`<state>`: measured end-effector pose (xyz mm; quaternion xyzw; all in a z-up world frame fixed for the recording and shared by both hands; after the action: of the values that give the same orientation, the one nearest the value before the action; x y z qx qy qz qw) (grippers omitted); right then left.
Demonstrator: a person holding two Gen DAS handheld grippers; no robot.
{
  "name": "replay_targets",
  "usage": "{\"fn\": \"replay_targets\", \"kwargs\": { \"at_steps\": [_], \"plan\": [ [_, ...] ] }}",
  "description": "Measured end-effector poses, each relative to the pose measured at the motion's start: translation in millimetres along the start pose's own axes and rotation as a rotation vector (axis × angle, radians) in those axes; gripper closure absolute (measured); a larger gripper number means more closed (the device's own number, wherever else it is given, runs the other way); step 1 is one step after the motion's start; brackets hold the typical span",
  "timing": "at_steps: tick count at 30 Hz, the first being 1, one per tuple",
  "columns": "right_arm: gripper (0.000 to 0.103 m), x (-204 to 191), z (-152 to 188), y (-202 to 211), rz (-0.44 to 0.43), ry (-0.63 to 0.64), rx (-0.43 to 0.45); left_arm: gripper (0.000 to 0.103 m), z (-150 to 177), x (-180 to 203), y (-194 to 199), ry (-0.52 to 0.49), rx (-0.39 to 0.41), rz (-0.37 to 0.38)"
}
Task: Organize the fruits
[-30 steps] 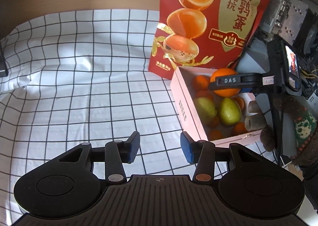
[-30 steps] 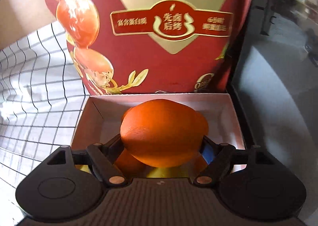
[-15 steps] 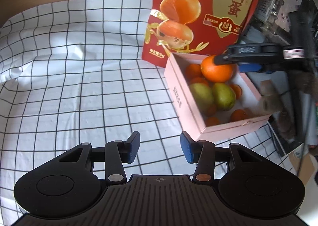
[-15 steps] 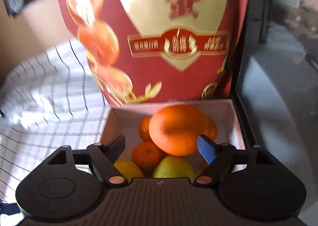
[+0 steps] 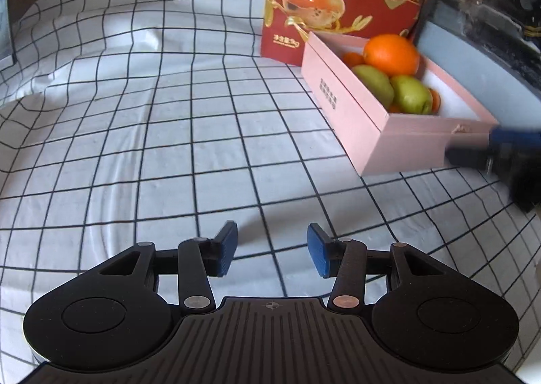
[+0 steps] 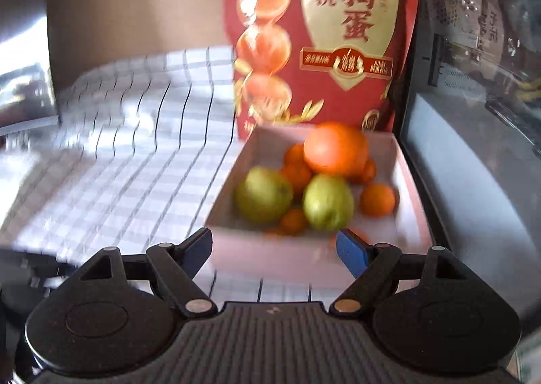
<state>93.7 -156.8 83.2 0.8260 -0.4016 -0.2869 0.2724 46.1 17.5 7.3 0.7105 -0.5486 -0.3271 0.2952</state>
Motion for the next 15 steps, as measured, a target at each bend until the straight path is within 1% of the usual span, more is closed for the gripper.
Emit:
{"fn": "replay_targets", "kwargs": {
  "at_steps": [2,5,7,8,9,11,14,15],
  "plan": [
    [0.019,-3,20,-7,0.018,0.013,-0.042,0.050,1,4,0,0.004,0.031,-0.008],
    [0.019,0,40,-21,0.008,-0.041,-0.095,0.042,5,11,0,-0.011,0.096,-0.018],
    [0.019,5,47,-30,0.002,-0.078,-0.110,0.029,9,19,0,-0.034,0.137,-0.021],
    [0.019,8,51,-37,0.006,-0.093,-0.126,0.029,11,22,0,-0.044,0.159,-0.027],
    [0.017,9,52,-40,0.023,-0.081,-0.117,0.028,12,23,0,-0.035,0.173,-0.030],
    [0.015,9,53,-42,0.073,-0.054,-0.096,0.028,10,22,-1,-0.012,0.170,-0.031],
    [0.009,13,55,-43,0.080,-0.051,-0.090,0.028,6,20,-5,0.014,0.172,-0.047],
    [0.004,16,55,-44,0.079,-0.056,-0.090,0.028,6,21,-6,0.012,0.173,-0.056]
  ]
}}
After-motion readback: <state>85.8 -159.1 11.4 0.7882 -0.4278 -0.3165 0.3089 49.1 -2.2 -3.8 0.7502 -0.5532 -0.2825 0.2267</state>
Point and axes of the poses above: each gripper's, at about its wrist camera, not at the fingertips, and y roughly against the way its jaws point, x to its right, z to its underside, the point moved 6 cm from there along -y, roughly the way its jaws point, and after that the axes turned 15 degrees about -z, right-handed, at the moved point
